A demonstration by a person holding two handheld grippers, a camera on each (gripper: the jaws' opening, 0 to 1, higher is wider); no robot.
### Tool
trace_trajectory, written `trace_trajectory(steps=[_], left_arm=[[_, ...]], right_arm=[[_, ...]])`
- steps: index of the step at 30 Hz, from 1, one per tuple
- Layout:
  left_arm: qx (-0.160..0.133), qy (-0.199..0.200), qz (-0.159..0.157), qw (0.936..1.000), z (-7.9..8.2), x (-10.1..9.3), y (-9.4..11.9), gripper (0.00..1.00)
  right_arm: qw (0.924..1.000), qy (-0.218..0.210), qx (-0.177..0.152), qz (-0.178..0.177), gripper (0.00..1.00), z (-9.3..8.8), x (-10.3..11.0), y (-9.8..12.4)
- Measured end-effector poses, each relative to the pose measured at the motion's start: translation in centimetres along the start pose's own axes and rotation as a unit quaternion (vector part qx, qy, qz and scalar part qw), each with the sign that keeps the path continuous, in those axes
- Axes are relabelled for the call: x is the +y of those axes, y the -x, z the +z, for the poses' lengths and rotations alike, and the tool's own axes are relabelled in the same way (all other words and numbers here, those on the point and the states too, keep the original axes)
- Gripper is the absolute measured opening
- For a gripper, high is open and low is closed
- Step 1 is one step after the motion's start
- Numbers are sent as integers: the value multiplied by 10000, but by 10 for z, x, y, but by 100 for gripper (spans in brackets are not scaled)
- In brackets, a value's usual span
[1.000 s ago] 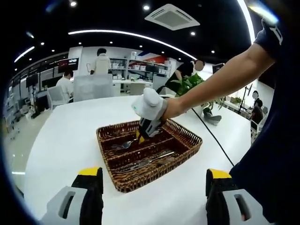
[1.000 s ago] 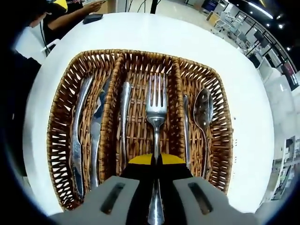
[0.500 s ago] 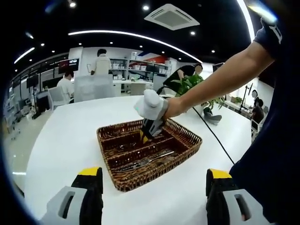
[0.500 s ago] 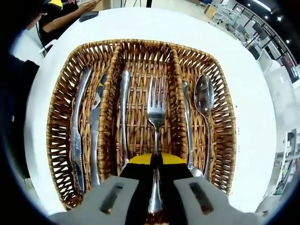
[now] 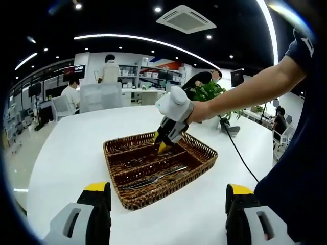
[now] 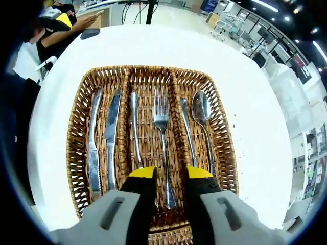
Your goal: Arrange the knives, forks, and spoons in their matching storage slots by inserting each utensil handle-first until every utensil is classified and aligned in the correct compartment
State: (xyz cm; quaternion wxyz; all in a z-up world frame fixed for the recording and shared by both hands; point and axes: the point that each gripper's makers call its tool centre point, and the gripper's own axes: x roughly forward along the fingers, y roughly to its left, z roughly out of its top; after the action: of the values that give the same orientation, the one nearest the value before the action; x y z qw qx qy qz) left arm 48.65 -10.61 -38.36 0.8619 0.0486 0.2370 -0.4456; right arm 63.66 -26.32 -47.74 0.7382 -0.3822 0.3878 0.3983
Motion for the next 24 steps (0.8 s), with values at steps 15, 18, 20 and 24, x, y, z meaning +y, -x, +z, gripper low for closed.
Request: trace_trajectory(steps=[15,18,20,24], left_arm=[[39,117,-114,9999,6,5,-25,100],[88,97,-145,9998,4,3,-30,100],[131,91,-176,9997,2,2,-33,100],[202,62,-130,9997,-1,2,-39,100]], right_arm=[[9843,-1441,-807,-615,60,-49,37,61],[9780,-1718,-940,-724,64,-56,44,70],[9745,-1861,-982,-782,66,-62,49,75],[9715,-1948,-1000,-910,70,-70,58,82]])
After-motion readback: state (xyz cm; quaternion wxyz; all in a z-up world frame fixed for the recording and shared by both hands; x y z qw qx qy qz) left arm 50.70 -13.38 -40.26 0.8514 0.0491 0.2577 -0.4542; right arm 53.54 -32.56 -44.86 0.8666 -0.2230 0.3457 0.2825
